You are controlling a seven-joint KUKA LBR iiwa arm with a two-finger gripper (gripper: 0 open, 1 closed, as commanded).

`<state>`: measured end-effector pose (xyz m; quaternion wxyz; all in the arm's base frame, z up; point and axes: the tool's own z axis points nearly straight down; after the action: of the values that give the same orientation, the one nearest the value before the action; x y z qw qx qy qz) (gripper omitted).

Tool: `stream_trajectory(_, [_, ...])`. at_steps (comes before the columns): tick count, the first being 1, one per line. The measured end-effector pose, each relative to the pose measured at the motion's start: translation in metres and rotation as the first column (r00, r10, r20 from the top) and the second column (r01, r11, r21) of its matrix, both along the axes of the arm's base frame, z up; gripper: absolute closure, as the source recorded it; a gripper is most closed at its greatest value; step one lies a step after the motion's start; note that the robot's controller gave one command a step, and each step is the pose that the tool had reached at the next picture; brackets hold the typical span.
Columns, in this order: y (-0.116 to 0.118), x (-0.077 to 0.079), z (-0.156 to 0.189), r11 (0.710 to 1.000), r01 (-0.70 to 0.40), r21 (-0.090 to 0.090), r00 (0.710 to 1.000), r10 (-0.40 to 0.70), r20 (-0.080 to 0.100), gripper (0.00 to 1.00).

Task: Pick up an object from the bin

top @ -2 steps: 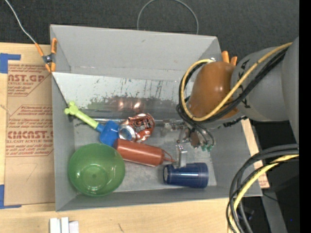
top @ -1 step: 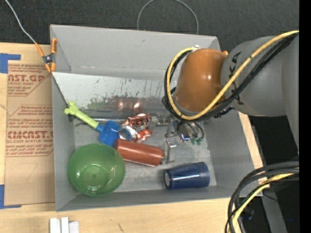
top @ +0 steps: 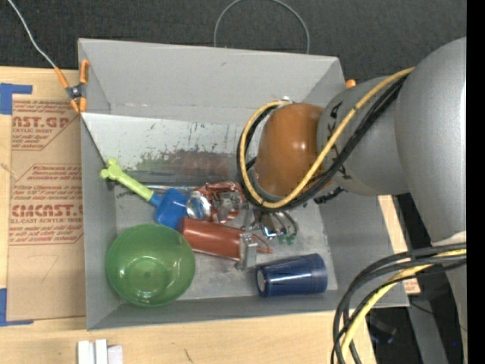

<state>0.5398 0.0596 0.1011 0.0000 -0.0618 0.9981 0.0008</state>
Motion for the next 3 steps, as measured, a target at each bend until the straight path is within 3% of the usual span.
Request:
stream_trajectory(1, [0.0099,-0.0080,-0.0297,1.000,-0.010,0.000,1.000,0.010,0.010,0.00])
stream_trajectory(2, [0.0022,-0.0105,-0.0268,0.997,0.075,0.007,0.997,-0.075,0.015,1.00])
stream_trajectory(3, [0.0014,-0.0108,-0.0269,0.997,0.079,0.007,0.997,-0.079,0.014,1.00])
